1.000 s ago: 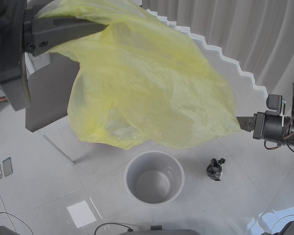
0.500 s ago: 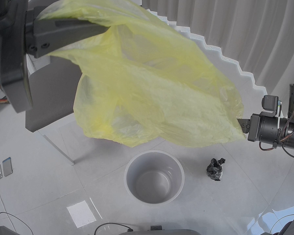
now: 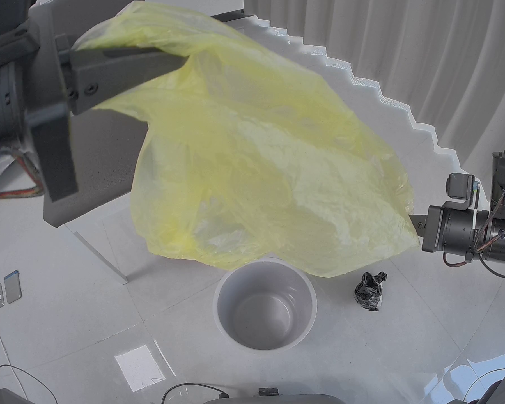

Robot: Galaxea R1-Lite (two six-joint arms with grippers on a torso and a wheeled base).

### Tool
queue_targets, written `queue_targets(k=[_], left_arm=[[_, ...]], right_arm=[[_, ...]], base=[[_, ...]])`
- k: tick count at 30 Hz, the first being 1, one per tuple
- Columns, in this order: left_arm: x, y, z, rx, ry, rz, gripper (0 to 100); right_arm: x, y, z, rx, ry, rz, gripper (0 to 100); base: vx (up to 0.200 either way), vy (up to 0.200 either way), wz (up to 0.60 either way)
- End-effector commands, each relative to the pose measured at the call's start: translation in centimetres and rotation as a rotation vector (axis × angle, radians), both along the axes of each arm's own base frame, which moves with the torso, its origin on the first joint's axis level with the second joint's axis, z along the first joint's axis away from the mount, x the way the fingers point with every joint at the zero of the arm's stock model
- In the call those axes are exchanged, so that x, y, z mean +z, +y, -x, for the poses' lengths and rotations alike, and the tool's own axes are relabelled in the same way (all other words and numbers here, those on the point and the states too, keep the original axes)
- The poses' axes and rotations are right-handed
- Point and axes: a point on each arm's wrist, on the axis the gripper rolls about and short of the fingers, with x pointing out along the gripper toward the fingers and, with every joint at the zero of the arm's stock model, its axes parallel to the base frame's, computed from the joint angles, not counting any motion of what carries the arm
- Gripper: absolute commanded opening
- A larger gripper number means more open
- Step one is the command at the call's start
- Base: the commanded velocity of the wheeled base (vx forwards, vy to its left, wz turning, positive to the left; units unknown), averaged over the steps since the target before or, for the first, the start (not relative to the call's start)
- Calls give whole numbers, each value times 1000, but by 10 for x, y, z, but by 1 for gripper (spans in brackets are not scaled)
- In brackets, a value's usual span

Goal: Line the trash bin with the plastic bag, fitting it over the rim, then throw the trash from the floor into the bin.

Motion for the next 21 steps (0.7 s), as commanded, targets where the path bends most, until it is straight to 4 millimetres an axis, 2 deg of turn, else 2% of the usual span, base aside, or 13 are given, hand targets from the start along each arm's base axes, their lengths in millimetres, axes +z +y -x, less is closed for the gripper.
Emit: queue_targets(k=[1,2,3,6,7,9,13,18,21], left_arm=[[-32,-4,-8,132,115,211,0],[-32,-4,-8,132,115,211,0],[-39,-3,-14,200,174,295,0],[-61,11,-27,362,259,354,0],[-62,11,-27,369,263,357,0],[-81,28,-27,447,360,440,0],[-119,38,-33,516,525,501,0],[-142,39,-37,504,630,474,0],[-160,28,-50,530,711,480,0]], right_arm=[[-13,2,-7,-24,46,25,0],[-13,2,-7,-24,46,25,0],[-17,5,-11,-48,56,41,0],[-25,18,-12,-68,75,77,0],[-26,18,-13,-69,77,79,0],[-40,21,-19,-101,117,115,0],[-52,24,-25,-105,158,132,0],[-66,27,-29,-97,203,157,0],[-77,30,-34,-97,232,175,0]], base=[[0,0,0],[0,0,0],[0,0,0],[0,0,0],[0,0,0],[0,0,0],[0,0,0],[0,0,0],[0,0,0]])
